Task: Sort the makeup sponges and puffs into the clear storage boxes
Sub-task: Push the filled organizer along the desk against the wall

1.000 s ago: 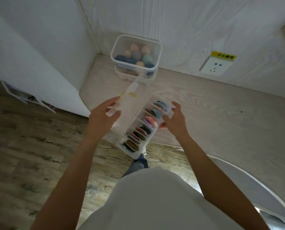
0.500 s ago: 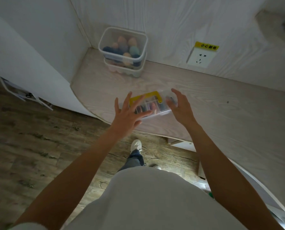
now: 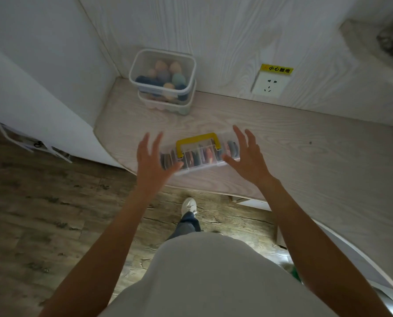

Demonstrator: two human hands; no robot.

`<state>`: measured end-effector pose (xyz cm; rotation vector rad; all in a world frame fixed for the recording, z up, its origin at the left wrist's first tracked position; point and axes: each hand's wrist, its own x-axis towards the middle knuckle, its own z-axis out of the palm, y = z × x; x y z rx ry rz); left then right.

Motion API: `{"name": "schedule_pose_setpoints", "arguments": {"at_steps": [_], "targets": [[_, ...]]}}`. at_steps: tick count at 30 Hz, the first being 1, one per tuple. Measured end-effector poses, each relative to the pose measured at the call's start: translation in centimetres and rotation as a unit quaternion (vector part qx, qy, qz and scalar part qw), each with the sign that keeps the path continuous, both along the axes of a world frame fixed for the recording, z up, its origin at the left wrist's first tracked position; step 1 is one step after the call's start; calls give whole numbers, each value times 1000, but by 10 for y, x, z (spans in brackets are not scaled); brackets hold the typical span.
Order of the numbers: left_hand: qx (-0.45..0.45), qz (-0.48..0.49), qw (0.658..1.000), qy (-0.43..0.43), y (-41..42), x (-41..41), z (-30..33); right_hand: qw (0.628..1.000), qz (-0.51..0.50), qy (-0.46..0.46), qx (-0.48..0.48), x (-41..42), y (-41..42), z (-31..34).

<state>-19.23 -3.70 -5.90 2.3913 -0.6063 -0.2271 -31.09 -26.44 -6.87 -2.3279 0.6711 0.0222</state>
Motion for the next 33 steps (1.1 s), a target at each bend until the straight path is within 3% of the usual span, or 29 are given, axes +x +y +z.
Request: {"name": "schedule_pose_setpoints", "arguments": {"at_steps": [2,3,4,10,13,19,25,33], "targets": [[-33,160,959,232,0,5,-4,998,17,19,49,6,-6,4],[-41,186,929,319,-1,8,-6,996,4,20,88,9,-9,6],[-30,166,925,339,0,9,-9,994,-9,22,110,11,-11,8],[-73,22,966,246,-31,11,2,986,-125,-60,98,-23,-18,12],[-110,-65,959,253,-68,16,7,964,-234,-101,78,-54,-35,16],[-123,-184,933,282,-190,-5,7,883,-444,-136,72,-97,-121,8],[-152,-176,927,293,-283,-19,-8,894,-435,-83,70,-108,-191,-20],[-143,-168,933,283,-330,-24,-31,883,-447,-120,78,-96,-229,-29]]}}
